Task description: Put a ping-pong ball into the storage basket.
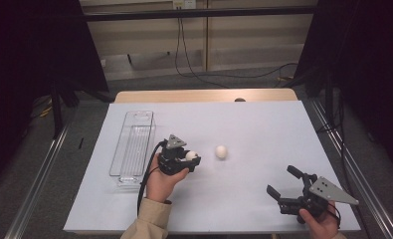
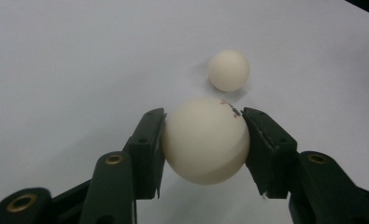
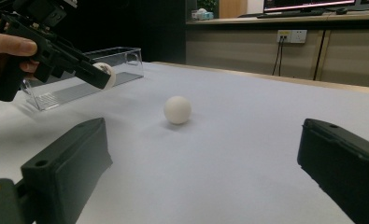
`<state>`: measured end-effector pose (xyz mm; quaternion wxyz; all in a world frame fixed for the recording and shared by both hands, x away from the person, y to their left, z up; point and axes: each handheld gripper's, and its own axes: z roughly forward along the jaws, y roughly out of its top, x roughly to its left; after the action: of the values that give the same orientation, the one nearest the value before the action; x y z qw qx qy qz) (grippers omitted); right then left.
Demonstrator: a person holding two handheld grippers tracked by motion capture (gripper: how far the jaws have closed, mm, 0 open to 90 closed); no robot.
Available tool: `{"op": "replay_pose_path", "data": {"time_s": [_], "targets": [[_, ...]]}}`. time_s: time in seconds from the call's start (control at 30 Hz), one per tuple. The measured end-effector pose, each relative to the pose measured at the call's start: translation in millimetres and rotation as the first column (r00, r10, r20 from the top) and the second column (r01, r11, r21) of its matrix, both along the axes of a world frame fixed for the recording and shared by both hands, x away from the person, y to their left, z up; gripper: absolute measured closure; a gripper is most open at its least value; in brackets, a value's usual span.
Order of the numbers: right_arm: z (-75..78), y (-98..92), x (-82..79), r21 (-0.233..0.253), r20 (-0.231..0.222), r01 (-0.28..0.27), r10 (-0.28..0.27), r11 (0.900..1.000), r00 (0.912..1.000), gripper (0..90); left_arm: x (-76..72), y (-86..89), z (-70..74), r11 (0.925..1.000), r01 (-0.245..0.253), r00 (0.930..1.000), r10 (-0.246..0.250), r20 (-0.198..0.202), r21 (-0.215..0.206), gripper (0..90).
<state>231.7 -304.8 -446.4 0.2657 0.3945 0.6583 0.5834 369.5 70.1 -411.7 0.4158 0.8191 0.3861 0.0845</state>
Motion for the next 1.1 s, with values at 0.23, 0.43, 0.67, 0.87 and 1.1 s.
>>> {"op": "replay_pose_path", "data": {"time_s": [0.23, 0.43, 0.67, 0.87, 1.1], "targets": [[0.0, 0.0, -0.1, -0.002, 0.000, -0.001, 0.001, 1.000, 1.0000, 1.8, 0.5, 4.7, 2.9, 1.0000, -0.008, 1.0000, 0.008, -0.005, -0.002, 51.1], [-0.1, -0.1, 0.0, 0.000, 0.000, 0.000, 0.000, 1.000, 1.0000, 1.8, 1.2, 8.4, 5.1, 0.9998, -0.019, 0.9998, 0.018, -0.010, -0.005, 51.1], [-0.1, 0.0, -0.1, -0.005, 0.001, -0.001, 0.001, 1.000, 1.0000, 1.8, 1.6, 13.0, 7.6, 0.9997, -0.025, 0.9996, 0.025, -0.011, -0.005, 51.1], [-0.1, -0.2, -0.4, -0.002, -0.001, 0.000, 0.000, 1.000, 1.0000, 1.8, 1.9, 15.9, 9.3, 0.9991, -0.039, 0.9992, 0.039, -0.014, -0.017, 51.1], [0.0, -0.4, -0.6, -0.002, -0.002, 0.000, 0.000, 1.000, 1.0000, 1.8, 1.7, 19.2, 11.9, 0.9989, -0.043, 0.9990, 0.042, -0.014, -0.019, 51.1]]}}
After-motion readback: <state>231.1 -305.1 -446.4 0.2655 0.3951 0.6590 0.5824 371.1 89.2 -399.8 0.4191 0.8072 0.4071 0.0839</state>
